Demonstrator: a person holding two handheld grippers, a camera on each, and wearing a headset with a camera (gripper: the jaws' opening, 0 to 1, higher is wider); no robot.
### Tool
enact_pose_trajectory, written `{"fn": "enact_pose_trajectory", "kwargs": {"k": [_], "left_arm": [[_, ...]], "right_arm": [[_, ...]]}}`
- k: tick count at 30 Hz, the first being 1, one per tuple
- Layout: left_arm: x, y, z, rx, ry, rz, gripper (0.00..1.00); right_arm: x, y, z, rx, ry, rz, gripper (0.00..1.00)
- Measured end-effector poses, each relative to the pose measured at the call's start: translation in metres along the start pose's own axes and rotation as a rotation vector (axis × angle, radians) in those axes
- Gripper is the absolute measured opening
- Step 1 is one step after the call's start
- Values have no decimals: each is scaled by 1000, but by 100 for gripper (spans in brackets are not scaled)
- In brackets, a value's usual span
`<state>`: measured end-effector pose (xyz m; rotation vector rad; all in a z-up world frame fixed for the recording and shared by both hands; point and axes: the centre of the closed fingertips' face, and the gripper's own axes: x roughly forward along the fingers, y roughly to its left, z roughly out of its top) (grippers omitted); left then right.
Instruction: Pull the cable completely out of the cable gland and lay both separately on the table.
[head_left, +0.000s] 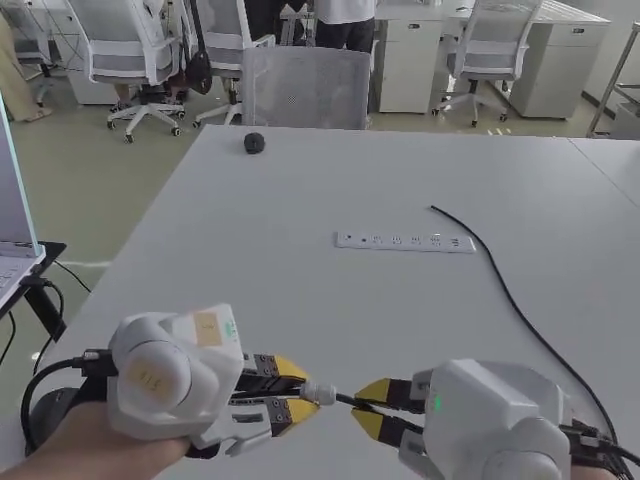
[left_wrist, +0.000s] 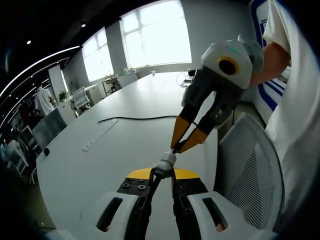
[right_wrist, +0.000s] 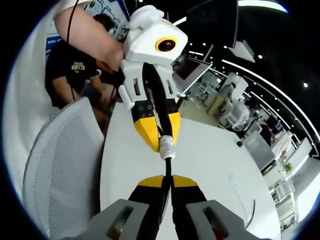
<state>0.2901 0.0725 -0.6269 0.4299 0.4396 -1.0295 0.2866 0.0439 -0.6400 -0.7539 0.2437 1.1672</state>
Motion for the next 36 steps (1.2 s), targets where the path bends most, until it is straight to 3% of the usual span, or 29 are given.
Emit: {"fn": "enact_pose_trajectory", "kwargs": {"k": [9,25,34,36], "left_arm": [[-9,9,-3,-10,-1,23,15],[-17,22,-7,-18,-5,58,15],[-14,20,-4,-29,-14,49,15],[-14,19,-3,-28,-14,50,15]], "right_arm": [[-9,-10,-10,-17,24,-24,0],[-31,-30,-64,5,157,-85,0],[-28,-30,-64,-13,164,-93,0],[-27,-30,-63,-51,163,-104,0]]}}
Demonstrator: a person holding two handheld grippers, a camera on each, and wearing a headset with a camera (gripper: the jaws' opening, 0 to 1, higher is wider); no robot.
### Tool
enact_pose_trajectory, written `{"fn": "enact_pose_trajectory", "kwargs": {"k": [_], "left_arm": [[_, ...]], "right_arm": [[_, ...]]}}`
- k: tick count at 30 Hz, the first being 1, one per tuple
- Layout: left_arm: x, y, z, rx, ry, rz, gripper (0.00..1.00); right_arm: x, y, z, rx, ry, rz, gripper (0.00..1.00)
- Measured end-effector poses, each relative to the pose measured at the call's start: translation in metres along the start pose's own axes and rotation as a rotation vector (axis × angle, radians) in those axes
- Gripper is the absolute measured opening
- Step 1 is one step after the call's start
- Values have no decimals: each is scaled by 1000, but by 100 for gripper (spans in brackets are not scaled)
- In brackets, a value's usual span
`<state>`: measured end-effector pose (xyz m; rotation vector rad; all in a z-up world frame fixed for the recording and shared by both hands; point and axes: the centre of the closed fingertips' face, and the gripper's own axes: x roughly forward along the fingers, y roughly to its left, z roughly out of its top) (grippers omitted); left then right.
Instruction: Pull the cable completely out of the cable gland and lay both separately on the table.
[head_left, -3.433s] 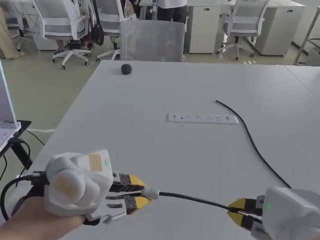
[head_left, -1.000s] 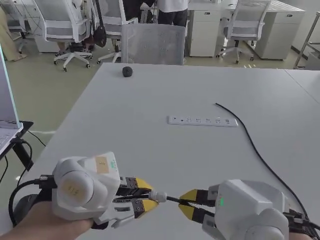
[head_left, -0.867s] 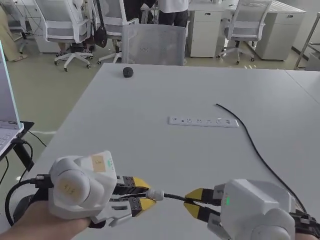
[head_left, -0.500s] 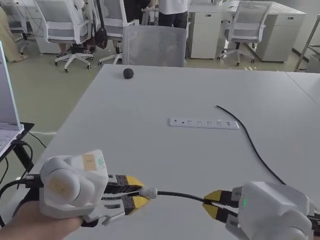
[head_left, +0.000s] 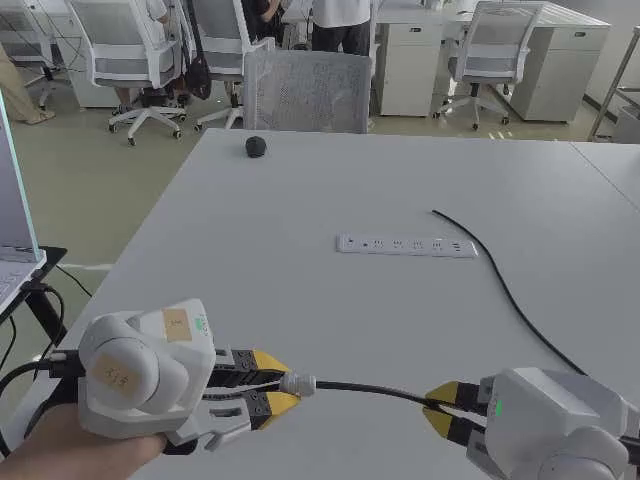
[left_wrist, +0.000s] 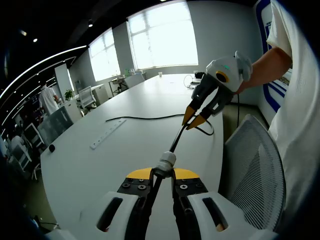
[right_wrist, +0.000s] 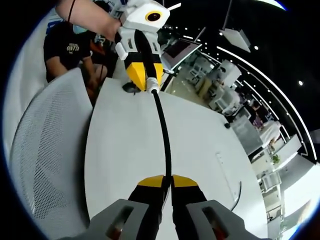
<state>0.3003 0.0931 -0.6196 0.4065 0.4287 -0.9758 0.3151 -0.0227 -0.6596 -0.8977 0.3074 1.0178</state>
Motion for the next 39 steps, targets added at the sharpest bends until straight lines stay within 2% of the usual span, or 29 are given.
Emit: {"fn": "enact_pose_trajectory", "kwargs": {"k": [6,8,9,11,17,24,31,39], "left_arm": [[2,-1,1,-35,-9,0,14],[3,-2,0,-35,-8,-2,14],[3,-2,0,-33,-7,-4,14],[5,-4,0,-23,1,-8,14],[7,-5,2,-19,-5,-14,14],[12,-13,1,30,18,-30,15],[12,-16,1,56,24,-38,15],[11,-16,1,73,27,-33,15]], "right_arm": [[1,9,4,23,-17,26,3],[0,9,13,21,-60,7,13],[0,9,17,34,-78,9,22],[1,14,23,86,-101,44,28],[2,21,47,70,-152,73,22],[11,20,80,-1,-199,76,7],[18,24,93,-13,-218,102,5],[20,30,92,-41,-201,123,0]]}}
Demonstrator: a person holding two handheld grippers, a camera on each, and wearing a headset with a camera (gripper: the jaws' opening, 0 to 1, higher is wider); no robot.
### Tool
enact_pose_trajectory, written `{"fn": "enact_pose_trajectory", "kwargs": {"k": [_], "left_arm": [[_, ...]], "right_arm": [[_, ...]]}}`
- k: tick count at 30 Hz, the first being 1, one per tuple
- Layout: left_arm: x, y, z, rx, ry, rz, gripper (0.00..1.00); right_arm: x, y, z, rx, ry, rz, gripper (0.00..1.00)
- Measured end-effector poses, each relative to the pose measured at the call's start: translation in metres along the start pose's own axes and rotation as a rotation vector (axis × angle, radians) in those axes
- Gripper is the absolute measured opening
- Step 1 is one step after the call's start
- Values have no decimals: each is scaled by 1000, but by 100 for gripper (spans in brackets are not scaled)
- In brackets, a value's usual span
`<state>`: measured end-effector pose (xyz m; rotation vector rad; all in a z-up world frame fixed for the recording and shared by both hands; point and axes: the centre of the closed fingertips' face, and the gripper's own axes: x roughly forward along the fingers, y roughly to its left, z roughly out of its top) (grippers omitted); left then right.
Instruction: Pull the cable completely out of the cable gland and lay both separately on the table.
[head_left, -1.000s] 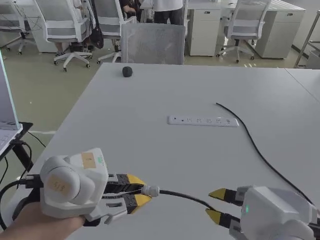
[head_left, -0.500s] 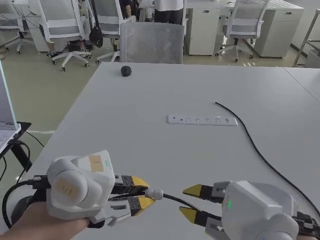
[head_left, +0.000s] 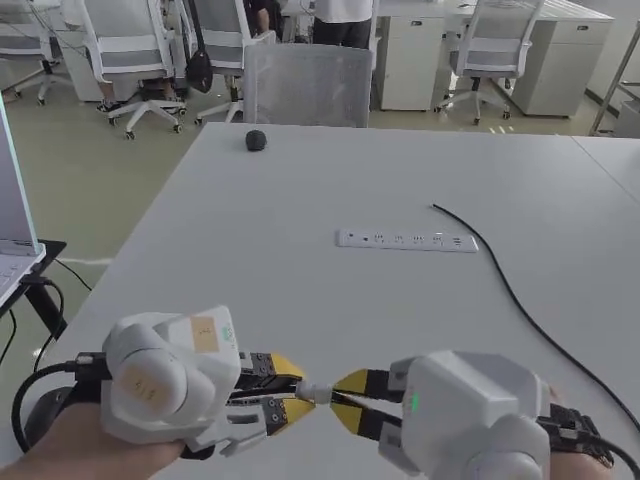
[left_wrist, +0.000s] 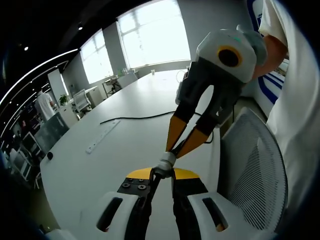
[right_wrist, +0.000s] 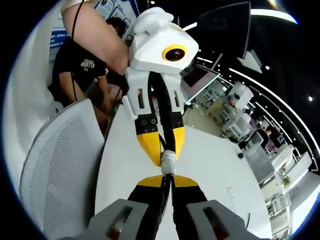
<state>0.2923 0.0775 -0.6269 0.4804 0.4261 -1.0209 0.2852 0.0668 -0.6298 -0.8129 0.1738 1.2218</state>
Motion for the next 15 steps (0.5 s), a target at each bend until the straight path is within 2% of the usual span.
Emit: {"fn": "enact_pose_trajectory", "kwargs": {"k": [6,15], "left_arm": [[-2,1,-1,-6,-8,4,15],[-16,17,-5,-39,-17,41,15]], "right_arm": [[0,-1,-2,31,2,8,0],[-12,-13,-18,83,33,-12,0]]}}
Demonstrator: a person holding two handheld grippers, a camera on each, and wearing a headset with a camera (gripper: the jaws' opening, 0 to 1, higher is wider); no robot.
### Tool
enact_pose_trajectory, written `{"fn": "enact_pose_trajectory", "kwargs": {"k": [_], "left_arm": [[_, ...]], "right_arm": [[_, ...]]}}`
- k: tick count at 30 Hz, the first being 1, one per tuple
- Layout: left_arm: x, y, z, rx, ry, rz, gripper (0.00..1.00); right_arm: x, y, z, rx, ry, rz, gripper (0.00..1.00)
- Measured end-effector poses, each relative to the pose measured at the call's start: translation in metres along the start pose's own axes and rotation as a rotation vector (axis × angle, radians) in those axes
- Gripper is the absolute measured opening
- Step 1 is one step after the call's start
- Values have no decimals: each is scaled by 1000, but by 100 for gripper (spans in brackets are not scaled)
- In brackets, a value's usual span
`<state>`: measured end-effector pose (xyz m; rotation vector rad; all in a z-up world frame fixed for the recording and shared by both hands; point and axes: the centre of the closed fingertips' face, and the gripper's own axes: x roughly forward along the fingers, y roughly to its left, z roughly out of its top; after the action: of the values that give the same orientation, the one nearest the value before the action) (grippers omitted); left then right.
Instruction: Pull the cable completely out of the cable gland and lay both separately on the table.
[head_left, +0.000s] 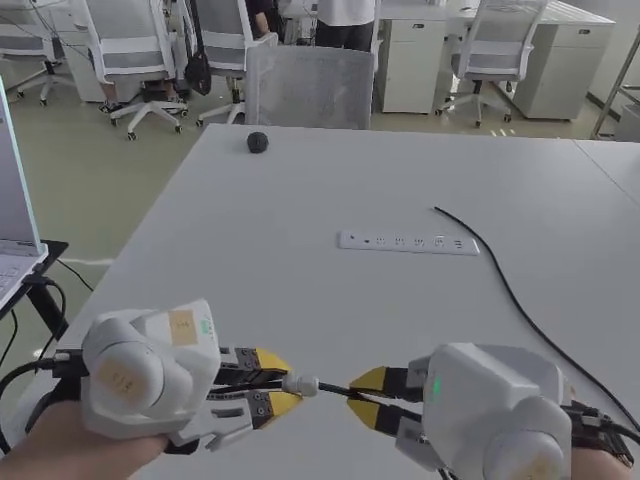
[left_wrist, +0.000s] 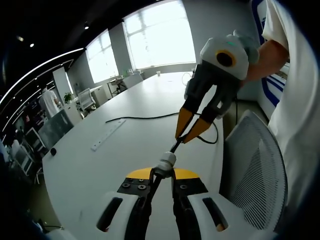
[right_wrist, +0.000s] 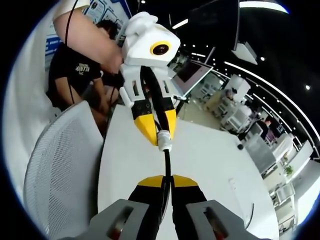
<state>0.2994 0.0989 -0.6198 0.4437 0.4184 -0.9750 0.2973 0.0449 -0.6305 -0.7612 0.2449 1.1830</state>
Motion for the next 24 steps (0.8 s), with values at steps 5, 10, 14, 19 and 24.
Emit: {"fn": "enact_pose_trajectory", "kwargs": {"k": [5,10,14,19,24], "left_arm": [[-4,4,-1,-7,-2,13,15],[-4,6,-4,-14,0,20,15],[-7,9,-7,-15,7,27,15],[-9,10,-8,-19,5,32,15],[-9,11,-3,-37,-14,35,15]], "right_arm": [[-7,-4,-8,29,15,-8,0],[-11,-4,-11,27,25,-14,0],[-14,-4,-15,21,33,-17,0],[-16,-6,-18,22,38,-23,0],[-15,-5,-17,-10,40,-34,0]]}}
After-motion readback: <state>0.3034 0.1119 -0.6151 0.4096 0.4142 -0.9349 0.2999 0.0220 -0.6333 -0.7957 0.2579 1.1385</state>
